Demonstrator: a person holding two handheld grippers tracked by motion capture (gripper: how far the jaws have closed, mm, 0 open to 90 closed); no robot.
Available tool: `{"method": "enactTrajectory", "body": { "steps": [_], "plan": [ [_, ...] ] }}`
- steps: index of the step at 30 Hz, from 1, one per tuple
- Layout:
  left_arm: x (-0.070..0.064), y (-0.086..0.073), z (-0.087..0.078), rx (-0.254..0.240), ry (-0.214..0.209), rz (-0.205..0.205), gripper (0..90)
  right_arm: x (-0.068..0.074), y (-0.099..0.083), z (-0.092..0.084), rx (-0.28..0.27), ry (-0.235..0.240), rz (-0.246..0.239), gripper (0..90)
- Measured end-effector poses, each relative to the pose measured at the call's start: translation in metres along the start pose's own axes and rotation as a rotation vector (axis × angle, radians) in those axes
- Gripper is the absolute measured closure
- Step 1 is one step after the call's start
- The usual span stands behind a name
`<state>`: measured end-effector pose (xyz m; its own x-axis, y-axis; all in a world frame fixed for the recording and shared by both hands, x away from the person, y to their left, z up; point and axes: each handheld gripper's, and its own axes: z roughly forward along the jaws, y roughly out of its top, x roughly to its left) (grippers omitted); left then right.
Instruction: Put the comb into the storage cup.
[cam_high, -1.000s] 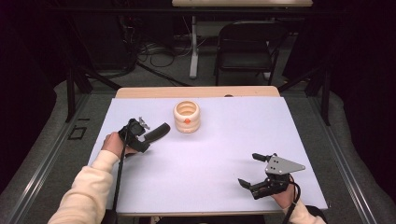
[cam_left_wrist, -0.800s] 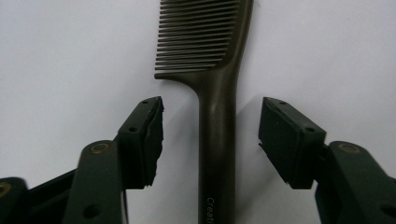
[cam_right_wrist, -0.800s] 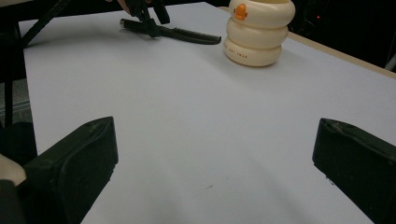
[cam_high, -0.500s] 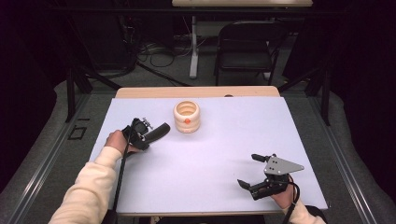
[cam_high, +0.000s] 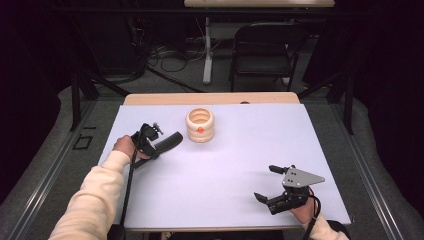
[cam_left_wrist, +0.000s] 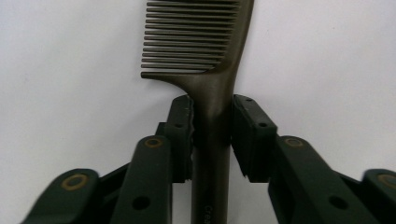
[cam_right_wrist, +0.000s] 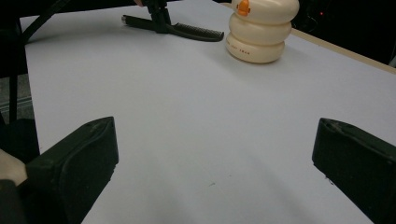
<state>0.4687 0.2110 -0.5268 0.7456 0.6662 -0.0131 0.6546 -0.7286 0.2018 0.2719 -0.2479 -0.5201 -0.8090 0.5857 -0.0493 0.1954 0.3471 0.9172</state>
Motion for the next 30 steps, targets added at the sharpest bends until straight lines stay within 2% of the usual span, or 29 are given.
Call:
{"method": "enactTrajectory", "body": {
  "steps": [6, 12, 20, 26, 30],
  "plan": [
    [-0.002, 0.0, -0.001, 0.002, 0.012, 0.001, 71.7, 0.0, 0.0, 0.0, 0.0, -0.003, 0.001, 0.0],
    [-0.004, -0.005, -0.003, -0.026, 0.03, -0.019, 71.9, 0.0, 0.0, 0.0, 0.0, -0.005, 0.002, 0.0],
    [-0.006, -0.014, -0.017, -0.14, 0.027, -0.061, 71.9, -0.001, 0.0, 0.0, 0.0, -0.005, 0.003, 0.0],
    [-0.012, -0.018, -0.021, -0.198, 0.028, -0.067, 72.0, -0.001, 0.0, -0.001, -0.003, -0.006, 0.005, 0.0],
    [-0.013, -0.021, -0.023, -0.233, 0.023, -0.085, 72.0, -0.001, 0.0, 0.0, -0.003, -0.008, 0.003, 0.0]
  ]
}}
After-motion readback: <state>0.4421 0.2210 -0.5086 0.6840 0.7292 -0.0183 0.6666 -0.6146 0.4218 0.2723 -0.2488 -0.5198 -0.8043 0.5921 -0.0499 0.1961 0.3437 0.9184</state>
